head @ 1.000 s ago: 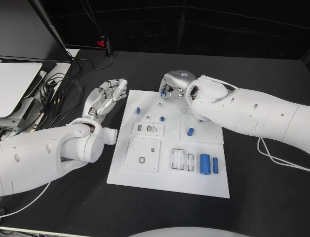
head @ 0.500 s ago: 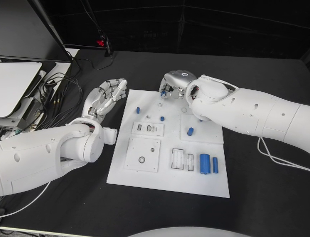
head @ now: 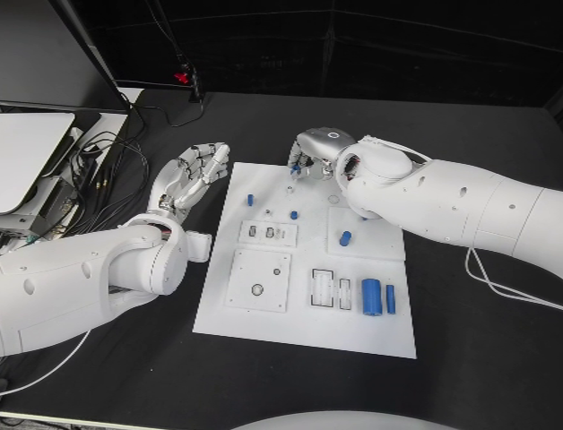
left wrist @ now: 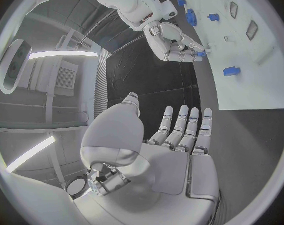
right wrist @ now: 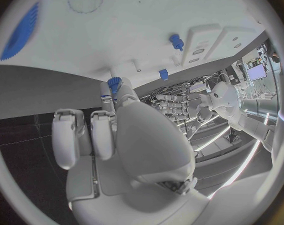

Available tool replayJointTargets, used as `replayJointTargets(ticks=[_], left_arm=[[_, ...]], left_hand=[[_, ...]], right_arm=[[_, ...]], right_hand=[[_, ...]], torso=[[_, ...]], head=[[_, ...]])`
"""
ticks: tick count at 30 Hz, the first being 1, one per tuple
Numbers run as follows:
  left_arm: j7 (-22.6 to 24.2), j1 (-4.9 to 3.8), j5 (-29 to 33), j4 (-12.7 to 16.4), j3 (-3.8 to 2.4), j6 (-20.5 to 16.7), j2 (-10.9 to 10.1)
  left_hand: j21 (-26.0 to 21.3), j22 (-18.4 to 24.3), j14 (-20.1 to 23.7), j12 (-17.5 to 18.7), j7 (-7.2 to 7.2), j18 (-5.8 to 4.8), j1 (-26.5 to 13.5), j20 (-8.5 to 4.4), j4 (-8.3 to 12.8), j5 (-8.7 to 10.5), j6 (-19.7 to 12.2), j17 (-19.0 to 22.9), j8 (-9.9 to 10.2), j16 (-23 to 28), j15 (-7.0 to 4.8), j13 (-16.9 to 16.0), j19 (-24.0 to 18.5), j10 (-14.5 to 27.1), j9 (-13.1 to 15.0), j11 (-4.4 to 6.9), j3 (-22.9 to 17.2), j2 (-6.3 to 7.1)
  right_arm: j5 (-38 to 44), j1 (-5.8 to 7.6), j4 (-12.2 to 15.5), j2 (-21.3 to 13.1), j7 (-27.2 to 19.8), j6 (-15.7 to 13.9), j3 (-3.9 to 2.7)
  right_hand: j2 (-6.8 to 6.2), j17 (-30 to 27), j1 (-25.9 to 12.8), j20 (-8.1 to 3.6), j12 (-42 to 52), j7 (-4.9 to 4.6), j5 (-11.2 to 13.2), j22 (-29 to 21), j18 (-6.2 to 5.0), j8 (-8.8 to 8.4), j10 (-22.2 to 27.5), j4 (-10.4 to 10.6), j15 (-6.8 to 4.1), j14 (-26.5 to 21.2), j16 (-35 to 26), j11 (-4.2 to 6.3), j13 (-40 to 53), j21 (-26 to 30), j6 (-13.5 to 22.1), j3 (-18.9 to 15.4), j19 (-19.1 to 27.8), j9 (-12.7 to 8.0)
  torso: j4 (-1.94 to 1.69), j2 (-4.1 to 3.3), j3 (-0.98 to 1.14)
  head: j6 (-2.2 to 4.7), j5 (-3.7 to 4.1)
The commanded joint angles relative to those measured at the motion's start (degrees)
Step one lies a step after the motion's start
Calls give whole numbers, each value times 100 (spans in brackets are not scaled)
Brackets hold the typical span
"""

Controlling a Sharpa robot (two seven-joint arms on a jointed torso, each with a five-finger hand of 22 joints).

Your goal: Assemble the parts on the task board

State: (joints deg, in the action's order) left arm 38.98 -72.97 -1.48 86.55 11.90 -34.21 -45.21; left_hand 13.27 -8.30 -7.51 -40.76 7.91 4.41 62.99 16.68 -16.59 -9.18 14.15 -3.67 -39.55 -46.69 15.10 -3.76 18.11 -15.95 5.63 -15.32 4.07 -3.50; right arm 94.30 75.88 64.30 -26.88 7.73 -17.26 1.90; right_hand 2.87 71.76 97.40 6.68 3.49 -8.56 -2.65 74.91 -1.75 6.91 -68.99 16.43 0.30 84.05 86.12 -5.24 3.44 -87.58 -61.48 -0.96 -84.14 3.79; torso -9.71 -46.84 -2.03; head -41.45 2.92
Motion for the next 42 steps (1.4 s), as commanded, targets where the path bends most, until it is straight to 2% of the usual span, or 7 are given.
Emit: replayJointTargets(ticks=[1, 19, 26, 30, 35, 37, 42], left_arm=[[1569, -8, -38, 8, -4, 41, -3], [1555, -8, -38, -5, -3, 47, 0], [1542, -8, -38, -11, -2, 53, 2], [1534, -8, -38, -13, -2, 56, 2], [1527, -8, -38, -18, -2, 63, 2], [1527, -8, -38, -23, -2, 68, 1], [1532, -8, -38, -40, -1, 83, -2]], left_hand=[[29, -8, 12, -37, 918, 43, 27, 0, -4, -34, 24, -6, -37, -28, 23, 3, -19, -19, -7, -2, 28, -45], [33, -10, 13, -39, 919, 41, 43, 1, -4, -40, 24, -6, -39, -29, 23, 2, -17, -18, -12, -2, 31, -55], [34, -10, 13, -41, 919, 40, 52, 1, -3, -44, 24, -6, -40, -30, 23, 2, -18, -18, -14, -2, 33, -60], [34, -10, 13, -41, 919, 39, 55, 1, -3, -46, 24, -6, -41, -31, 23, 2, -18, -18, -15, -1, 34, -61], [34, -10, 13, -41, 919, 39, 55, 1, -3, -46, 24, -6, -41, -31, 23, 2, -18, -18, -15, -1, 34, -61], [34, -10, 13, -41, 919, 39, 55, 1, -3, -46, 24, -6, -41, -31, 23, 2, -18, -18, -15, -1, 34, -61], [35, -10, 13, -42, 919, 38, 62, 1, -3, -49, 24, -6, -41, -32, 23, 2, -19, -18, -17, -2, 37, -64]], right_arm=[[-7, -22, -1, -1, 61, 243, 20], [-13, -22, -8, -3, 99, 257, 20], [-15, -22, -43, 22, 170, 208, 20], [-15, -22, -40, 28, 191, 99, 20], [-17, -24, 1, 3, 110, -262, 21], [-144, -30, 60, -52, -87, -692, 21], [-1455, -33, 374, -347, -816, -1570, 20]], right_hand=[[8, -12, -52, 27, -7, -11, -10, 754, -9, -14, 36, 7, 45, 260, -28, 11, -2, 26, 24, 23, -129, -2], [-73, -115, -169, 67, -14, -87, -7, 713, -17, -147, 236, 17, 95, 243, -63, -59, -4, 46, 163, -5, -107, -12], [-222, -748, -341, 170, -6, -210, -4, 419, -86, -348, 816, -17, 210, 120, -254, -196, 2, 174, 747, -79, 70, -25], [-304, -1058, -449, 211, 9, -195, -6, 259, -125, -345, 1182, -56, 235, 65, -362, -229, 12, 254, 1271, -105, 161, -23], [-428, -1374, -619, 231, 33, -105, -7, 47, -172, -372, 1407, -44, 252, 3, -484, -259, 23, 358, 1983, -110, 274, -46], [-526, -1471, -761, 232, 64, -88, -10, -57, -196, -360, 1452, -7, 253, -13, -532, -259, 32, 412, 2082, -75, 323, -38], [-509, -1581, -888, 210, 180, -188, -12, -188, -225, -251, 1357, -18, 225, -18, -590, -224, 51, 484, 1568, 50, 370, 30]], torso=[[0, 1, 4], [-1, -1, 3], [-5, -2, 1], [-6, -1, 0], [-7, -2, 2], [-2, 0, 7], [-4, 8, 2]], head=[[1, -3], [4, 21], [13, 35], [12, 39], [15, 44], [37, 52], [65, 85]])
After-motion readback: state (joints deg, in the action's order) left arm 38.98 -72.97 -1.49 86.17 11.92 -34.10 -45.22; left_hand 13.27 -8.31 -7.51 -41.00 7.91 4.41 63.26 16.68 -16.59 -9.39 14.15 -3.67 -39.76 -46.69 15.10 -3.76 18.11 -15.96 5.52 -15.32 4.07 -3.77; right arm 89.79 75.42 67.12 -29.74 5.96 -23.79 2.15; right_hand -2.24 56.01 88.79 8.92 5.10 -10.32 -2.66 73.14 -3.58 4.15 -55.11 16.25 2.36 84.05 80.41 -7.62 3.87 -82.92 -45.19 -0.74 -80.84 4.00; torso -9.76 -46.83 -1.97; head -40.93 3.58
